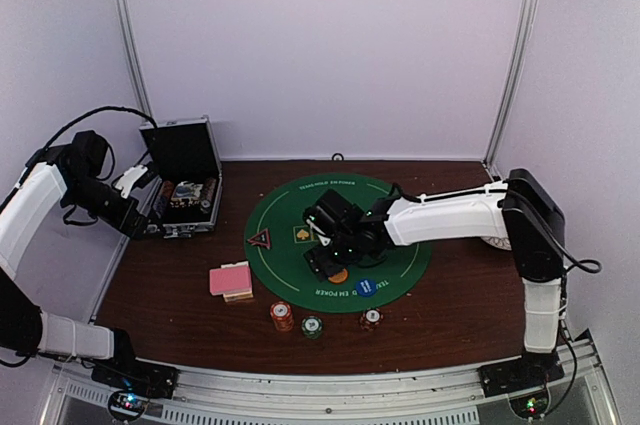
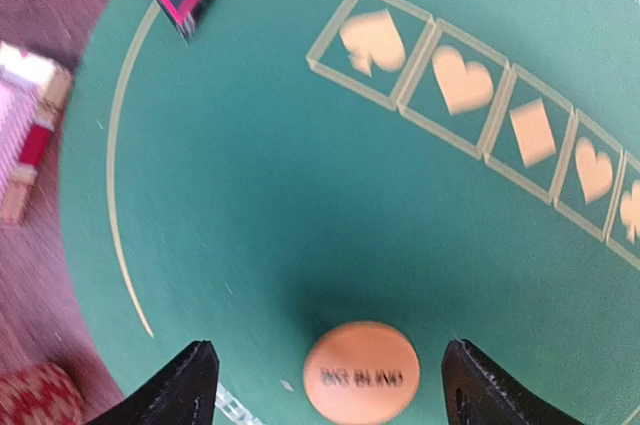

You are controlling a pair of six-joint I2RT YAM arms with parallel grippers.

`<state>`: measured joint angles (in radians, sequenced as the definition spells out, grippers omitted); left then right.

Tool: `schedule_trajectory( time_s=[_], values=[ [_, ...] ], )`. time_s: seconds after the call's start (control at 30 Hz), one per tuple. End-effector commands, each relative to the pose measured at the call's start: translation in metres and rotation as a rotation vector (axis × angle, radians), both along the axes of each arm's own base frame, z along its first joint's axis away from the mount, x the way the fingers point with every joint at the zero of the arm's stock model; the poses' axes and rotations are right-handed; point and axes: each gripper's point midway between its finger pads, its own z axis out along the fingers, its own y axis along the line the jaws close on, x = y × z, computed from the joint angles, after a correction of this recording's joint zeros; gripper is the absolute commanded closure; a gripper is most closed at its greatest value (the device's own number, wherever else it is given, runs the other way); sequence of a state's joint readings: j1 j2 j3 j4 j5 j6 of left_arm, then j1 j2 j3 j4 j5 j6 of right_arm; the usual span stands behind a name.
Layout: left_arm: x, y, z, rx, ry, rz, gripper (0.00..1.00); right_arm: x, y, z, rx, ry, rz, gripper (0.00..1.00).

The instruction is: Distribute texas hold em gaming equipment

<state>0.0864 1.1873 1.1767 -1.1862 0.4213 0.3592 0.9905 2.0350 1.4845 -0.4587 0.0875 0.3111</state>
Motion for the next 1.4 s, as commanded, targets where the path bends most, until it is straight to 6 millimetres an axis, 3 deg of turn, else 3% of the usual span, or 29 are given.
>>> schedule_trajectory(
  time_s=[0.0, 0.13, 0.37, 0.7, 0.83, 1.37],
  values=[
    [0.001, -0.002, 0.013, -0.011, -0.038, -0.022, 0.03, -0.012, -0.024, -0.004, 0.000, 0.013, -0.066, 0.18],
    [0.003, -0.002, 0.015, -0.011, -0.040, -0.022, 0.03, -0.019, -0.036, -0.016, -0.017, 0.035, -0.097, 0.18],
    [0.004, -0.003, 0.018, -0.016, -0.047, -0.023, 0.02, -0.021, -0.040, -0.034, -0.029, 0.057, -0.122, 0.29],
    [0.004, -0.002, 0.021, -0.013, -0.057, -0.021, 0.02, -0.003, -0.040, -0.046, -0.031, 0.057, -0.175, 0.50],
    [0.004, -0.002, 0.022, -0.009, -0.062, -0.021, 0.03, 0.006, -0.043, -0.052, -0.041, 0.057, -0.194, 0.52],
    [0.000, 0.001, 0.022, 0.013, -0.064, -0.021, 0.03, 0.095, -0.036, -0.042, 0.015, 0.056, -0.320, 0.57]
  ],
)
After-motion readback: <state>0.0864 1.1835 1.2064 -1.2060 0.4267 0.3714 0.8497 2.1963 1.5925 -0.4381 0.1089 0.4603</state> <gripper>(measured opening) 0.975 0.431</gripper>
